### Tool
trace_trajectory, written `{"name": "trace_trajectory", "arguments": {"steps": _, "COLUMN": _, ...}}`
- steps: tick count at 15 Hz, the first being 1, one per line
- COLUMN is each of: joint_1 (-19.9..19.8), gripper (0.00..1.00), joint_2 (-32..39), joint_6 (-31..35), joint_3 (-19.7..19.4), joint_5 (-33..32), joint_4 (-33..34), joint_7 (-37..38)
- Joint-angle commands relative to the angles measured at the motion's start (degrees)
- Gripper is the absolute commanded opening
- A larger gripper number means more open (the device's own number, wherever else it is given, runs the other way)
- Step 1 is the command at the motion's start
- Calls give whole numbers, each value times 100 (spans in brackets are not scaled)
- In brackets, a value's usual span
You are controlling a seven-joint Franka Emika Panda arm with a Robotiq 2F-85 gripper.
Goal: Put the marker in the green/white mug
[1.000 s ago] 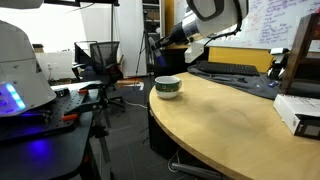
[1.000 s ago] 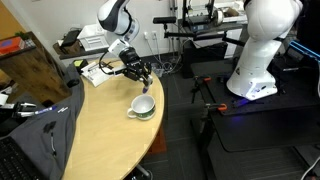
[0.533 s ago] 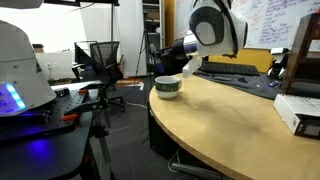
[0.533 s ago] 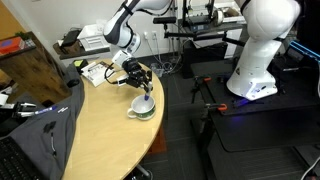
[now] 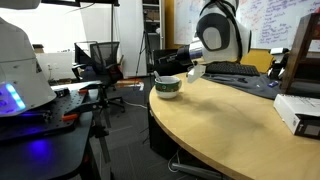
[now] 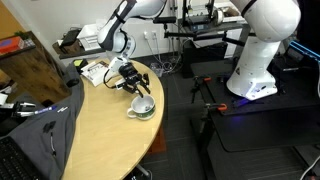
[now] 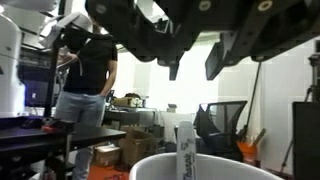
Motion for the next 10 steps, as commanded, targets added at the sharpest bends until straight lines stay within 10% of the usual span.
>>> {"name": "trace_trajectory", "arguments": {"steps": 1, "joint_1": 49, "gripper": 69, "joint_2": -347, "joint_6": 332, "joint_3": 30, "joint_5": -176, "joint_4": -133, "joint_7": -38}}
{"name": "trace_trajectory", "arguments": {"steps": 7, "joint_1": -101, "gripper": 100, "joint_2": -1791, "joint_6": 1868, "joint_3": 113, "joint_5": -333, "joint_4": -1279, "joint_7": 99}}
{"name": "trace_trajectory", "arguments": {"steps": 10, "joint_1": 750, "gripper": 100, "joint_2": -2583, "joint_6": 2261, "joint_3": -913, "joint_5": 231, "joint_4": -1798, "joint_7": 103}}
